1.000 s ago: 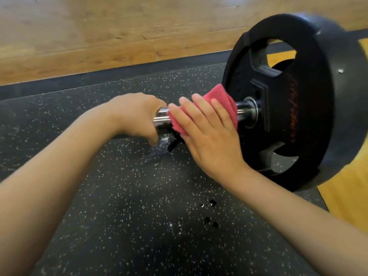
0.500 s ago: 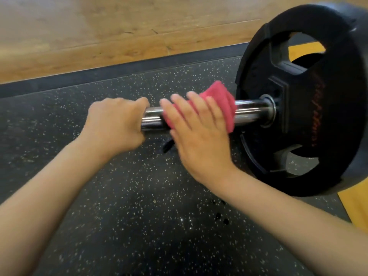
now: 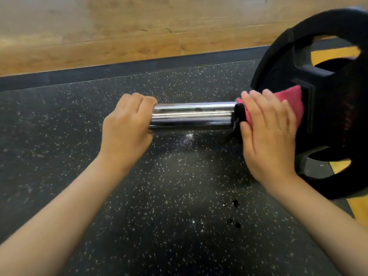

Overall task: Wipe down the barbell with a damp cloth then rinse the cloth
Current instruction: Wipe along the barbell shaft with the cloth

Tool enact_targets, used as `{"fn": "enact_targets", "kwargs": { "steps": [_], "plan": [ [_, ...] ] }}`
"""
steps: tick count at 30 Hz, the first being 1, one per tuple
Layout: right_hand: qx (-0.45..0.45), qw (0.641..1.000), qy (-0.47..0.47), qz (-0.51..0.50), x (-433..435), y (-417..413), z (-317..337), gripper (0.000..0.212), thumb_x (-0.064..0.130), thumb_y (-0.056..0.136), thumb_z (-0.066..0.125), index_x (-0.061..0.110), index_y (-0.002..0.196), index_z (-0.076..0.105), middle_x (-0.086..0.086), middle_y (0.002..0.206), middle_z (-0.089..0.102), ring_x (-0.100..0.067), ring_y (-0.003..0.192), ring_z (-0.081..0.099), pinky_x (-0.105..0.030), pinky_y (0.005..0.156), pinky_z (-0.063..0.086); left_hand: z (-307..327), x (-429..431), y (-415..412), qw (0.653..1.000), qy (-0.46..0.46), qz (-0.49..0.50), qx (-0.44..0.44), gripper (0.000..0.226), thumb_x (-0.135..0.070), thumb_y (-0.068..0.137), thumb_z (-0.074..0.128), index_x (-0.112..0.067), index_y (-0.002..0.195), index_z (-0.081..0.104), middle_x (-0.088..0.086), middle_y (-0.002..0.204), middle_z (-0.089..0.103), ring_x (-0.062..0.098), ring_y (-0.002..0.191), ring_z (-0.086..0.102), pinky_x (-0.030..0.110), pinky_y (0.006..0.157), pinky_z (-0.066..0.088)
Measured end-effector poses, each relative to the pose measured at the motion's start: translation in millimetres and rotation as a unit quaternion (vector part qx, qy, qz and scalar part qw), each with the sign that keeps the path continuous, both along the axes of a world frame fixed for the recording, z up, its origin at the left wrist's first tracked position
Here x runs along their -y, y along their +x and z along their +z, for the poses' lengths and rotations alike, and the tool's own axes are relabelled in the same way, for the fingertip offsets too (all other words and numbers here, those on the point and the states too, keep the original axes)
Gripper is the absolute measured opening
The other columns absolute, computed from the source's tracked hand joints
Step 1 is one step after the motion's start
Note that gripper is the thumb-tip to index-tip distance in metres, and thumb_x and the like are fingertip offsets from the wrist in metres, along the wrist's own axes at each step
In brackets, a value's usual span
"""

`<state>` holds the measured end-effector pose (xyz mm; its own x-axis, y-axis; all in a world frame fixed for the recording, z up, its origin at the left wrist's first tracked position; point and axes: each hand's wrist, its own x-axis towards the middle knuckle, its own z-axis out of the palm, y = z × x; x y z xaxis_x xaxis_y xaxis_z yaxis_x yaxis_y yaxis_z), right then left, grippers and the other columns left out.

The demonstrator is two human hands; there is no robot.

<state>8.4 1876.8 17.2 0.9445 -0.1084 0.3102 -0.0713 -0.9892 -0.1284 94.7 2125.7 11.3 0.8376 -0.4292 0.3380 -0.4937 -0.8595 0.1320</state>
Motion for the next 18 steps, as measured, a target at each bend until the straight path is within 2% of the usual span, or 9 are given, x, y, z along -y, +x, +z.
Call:
{"fn": "enact_targets", "kwargs": {
  "steps": [2, 5, 7, 9, 11, 14, 16, 18],
  "plan": [
    [0.018, 0.999, 0.024, 0.013, -20, 4, -1, 0.049, 0.022, 0.097, 0.038, 0.015, 0.146, 0.039, -0.002, 0.146, 0.043, -0.023, 0.14, 0.03, -0.043, 0.118, 0.012, 4, -3, 6, 0.999, 0.023, -0.028, -0.027, 0.035, 0.009, 0.062, 0.069, -0.003, 0.094, 0.061, 0.012, 0.08, 0.06, 0.031, 0.069, 0.052, 0.036, 0.048, 0.043],
    [0.037, 0.991, 0.035, 0.124, -70, 19, -6, 0.048, 0.017, 0.096, 0.043, 0.012, 0.144, 0.042, -0.003, 0.144, 0.047, -0.023, 0.138, 0.035, -0.043, 0.116, 0.019, 22, -5, 17, 0.988, 0.057, -0.059, -0.128, 0.027, -0.005, 0.07, 0.068, -0.011, 0.094, 0.059, 0.006, 0.079, 0.063, 0.032, 0.07, 0.057, 0.035, 0.058, 0.044],
    [0.057, 0.982, 0.013, 0.182, -104, 29, -10, 0.048, 0.014, 0.096, 0.048, 0.007, 0.143, 0.044, -0.007, 0.143, 0.048, -0.025, 0.137, 0.039, -0.04, 0.116, 0.022, 35, -2, 30, 0.97, 0.098, -0.09, -0.204, 0.016, -0.02, 0.075, 0.063, -0.018, 0.089, 0.054, -0.002, 0.073, 0.06, 0.028, 0.071, 0.057, 0.031, 0.064, 0.04],
    [0.073, 0.978, -0.011, 0.197, -117, 36, -11, 0.048, 0.013, 0.095, 0.052, 0.003, 0.141, 0.045, -0.01, 0.143, 0.049, -0.026, 0.135, 0.043, -0.039, 0.115, 0.027, 43, -2, 39, 0.949, 0.125, -0.122, -0.261, 0.015, -0.027, 0.074, 0.063, -0.019, 0.081, 0.052, -0.008, 0.066, 0.055, 0.022, 0.068, 0.055, 0.03, 0.065, 0.041],
    [0.062, 0.974, -0.04, 0.213, -110, 36, -10, 0.052, 0.011, 0.094, 0.055, 0.006, 0.144, 0.042, -0.008, 0.146, 0.046, -0.024, 0.137, 0.041, -0.038, 0.115, 0.027, 38, -7, 38, 0.95, 0.052, -0.126, -0.282, 0.017, -0.027, 0.072, 0.066, -0.021, 0.081, 0.053, -0.009, 0.068, 0.057, 0.017, 0.068, 0.057, 0.03, 0.066, 0.045],
    [0.05, 0.979, -0.057, 0.191, -83, 26, -4, 0.05, 0.019, 0.099, 0.052, 0.011, 0.147, 0.038, -0.003, 0.15, 0.041, -0.019, 0.14, 0.036, -0.037, 0.116, 0.026, 20, -14, 9, 0.961, -0.135, -0.069, -0.232, 0.029, -0.015, 0.076, 0.068, -0.018, 0.103, 0.058, -0.005, 0.091, 0.058, 0.018, 0.079, 0.057, 0.034, 0.068, 0.048],
    [0.037, 0.986, -0.054, 0.156, -66, 16, -2, 0.051, 0.024, 0.101, 0.05, 0.011, 0.148, 0.036, -0.003, 0.151, 0.039, -0.018, 0.141, 0.034, -0.036, 0.116, 0.024, 9, -10, -6, 0.968, -0.182, -0.03, -0.172, 0.032, -0.003, 0.078, 0.066, -0.012, 0.108, 0.058, 0.001, 0.098, 0.055, 0.019, 0.079, 0.054, 0.039, 0.064, 0.049],
    [0.016, 0.989, -0.041, 0.141, -56, 5, -1, 0.053, 0.024, 0.1, 0.05, 0.01, 0.149, 0.033, -0.003, 0.153, 0.035, -0.018, 0.142, 0.03, -0.035, 0.116, 0.022, 4, -7, -13, 0.969, -0.203, -0.005, -0.14, 0.029, 0.001, 0.079, 0.065, -0.009, 0.105, 0.059, 0.003, 0.096, 0.055, 0.02, 0.078, 0.053, 0.039, 0.062, 0.049]
  ]
}}
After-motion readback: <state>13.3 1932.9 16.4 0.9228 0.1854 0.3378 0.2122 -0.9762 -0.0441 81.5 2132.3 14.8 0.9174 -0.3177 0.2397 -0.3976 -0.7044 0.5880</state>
